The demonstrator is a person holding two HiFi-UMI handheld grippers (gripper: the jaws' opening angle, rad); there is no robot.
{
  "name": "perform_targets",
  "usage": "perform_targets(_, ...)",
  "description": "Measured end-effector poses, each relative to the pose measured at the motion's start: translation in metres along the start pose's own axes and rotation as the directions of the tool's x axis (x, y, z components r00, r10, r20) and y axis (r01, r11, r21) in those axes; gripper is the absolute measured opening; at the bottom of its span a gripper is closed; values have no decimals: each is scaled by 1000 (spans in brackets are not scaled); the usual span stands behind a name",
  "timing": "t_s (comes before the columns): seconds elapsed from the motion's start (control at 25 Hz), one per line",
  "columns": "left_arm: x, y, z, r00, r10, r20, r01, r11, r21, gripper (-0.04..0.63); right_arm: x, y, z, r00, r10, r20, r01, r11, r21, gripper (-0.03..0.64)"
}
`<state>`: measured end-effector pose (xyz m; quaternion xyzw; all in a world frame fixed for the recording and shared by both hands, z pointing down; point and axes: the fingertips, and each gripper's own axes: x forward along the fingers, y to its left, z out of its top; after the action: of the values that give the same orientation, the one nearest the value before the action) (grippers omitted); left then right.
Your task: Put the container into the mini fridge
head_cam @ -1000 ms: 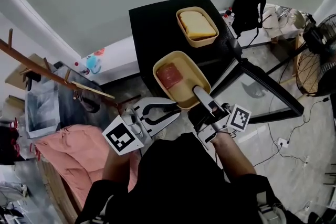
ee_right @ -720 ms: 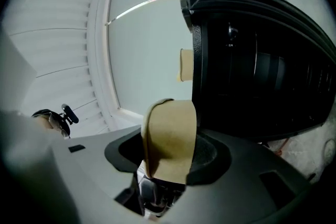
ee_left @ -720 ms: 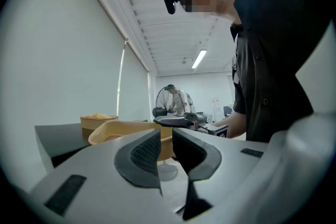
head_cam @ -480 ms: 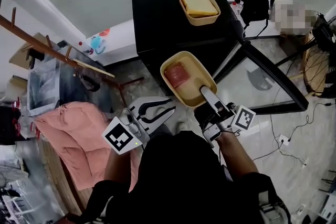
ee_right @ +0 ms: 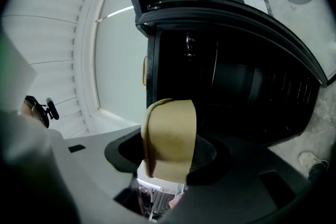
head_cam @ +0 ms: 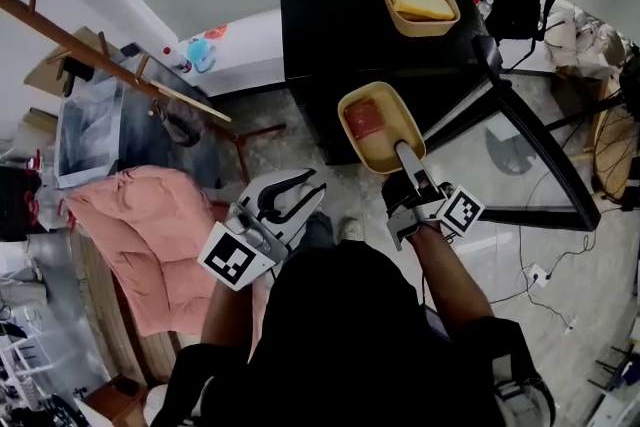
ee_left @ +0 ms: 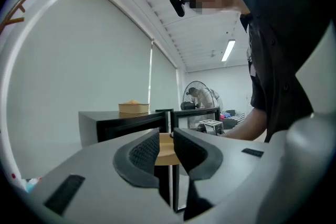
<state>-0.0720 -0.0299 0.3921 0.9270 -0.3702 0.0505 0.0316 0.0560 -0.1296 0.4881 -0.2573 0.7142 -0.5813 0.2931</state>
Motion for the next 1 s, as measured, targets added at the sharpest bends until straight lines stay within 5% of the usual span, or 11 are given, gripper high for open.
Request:
perform_targets(0.56,-26,56,-16,996,83,-31,-85,993,-83,95,72,-43,7,997,-49,67,45,997,63,216)
perform_targets(1.0,-20,84,-22,996,80,-45,-85,990,-117,95,101,-60,8,987,-107,121,93,989,113,216)
